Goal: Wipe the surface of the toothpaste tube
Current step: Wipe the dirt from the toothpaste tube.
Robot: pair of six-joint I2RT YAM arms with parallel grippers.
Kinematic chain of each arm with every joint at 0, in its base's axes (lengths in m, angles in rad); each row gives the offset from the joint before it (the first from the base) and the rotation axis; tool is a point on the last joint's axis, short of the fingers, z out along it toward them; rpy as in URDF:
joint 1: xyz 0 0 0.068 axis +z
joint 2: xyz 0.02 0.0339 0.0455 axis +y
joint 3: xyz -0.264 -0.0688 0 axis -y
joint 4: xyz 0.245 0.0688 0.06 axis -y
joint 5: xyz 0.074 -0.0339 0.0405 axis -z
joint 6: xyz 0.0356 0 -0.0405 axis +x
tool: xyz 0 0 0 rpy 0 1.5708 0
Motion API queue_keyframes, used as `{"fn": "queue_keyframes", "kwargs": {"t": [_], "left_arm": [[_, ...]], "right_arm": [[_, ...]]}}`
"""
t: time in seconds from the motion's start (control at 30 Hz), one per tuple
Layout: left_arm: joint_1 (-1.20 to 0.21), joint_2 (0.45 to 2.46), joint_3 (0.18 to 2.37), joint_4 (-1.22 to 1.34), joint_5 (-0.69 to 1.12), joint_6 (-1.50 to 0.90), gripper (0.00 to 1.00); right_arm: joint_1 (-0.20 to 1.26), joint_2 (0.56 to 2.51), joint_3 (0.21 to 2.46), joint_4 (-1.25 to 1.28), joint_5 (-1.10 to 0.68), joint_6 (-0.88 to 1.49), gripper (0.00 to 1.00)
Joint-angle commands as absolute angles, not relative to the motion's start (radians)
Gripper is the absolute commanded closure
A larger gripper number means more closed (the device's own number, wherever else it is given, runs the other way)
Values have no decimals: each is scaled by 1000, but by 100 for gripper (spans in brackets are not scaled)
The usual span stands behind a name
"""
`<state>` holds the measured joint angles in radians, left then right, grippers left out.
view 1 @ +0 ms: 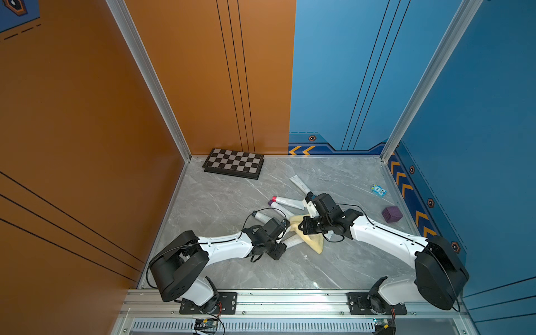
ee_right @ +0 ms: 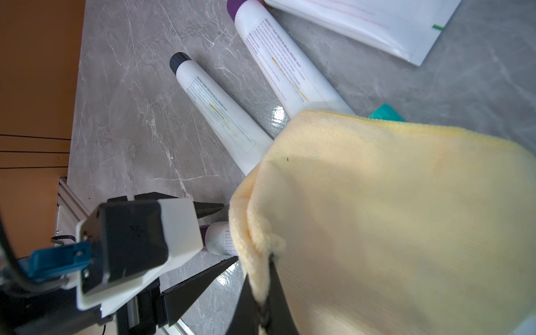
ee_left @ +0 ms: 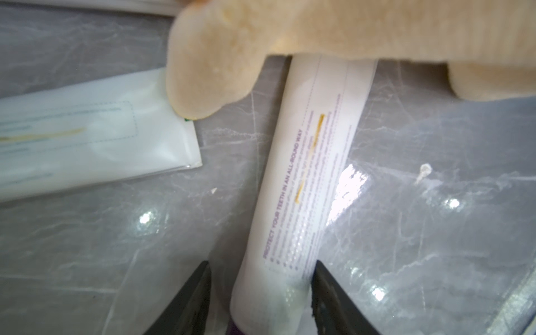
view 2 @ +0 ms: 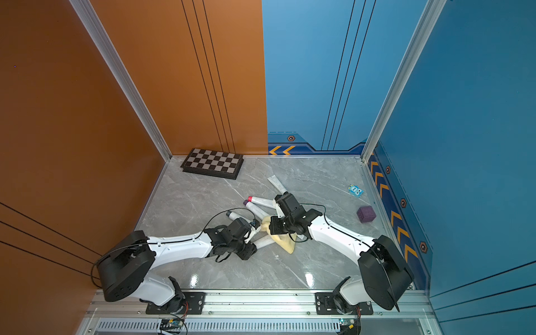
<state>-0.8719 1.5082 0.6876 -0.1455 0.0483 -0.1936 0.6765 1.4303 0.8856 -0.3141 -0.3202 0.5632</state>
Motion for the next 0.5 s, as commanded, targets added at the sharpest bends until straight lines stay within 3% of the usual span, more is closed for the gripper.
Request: {"fn": "queue_keyframes", "kwargs": {"t": [0.0,0.07,0.47], "left_arm": [[-879,1546,701,-179,52,-177,55],[-878,1552,701,-179,60,-178,61],[-884,1560,698,-179,88,-178,69]], "right_arm": [[684,1418,863,-299,-337,581,100],[682,1413,862,-299,-336,580,100],[677,1462,881,-269,-353,594,100]]}}
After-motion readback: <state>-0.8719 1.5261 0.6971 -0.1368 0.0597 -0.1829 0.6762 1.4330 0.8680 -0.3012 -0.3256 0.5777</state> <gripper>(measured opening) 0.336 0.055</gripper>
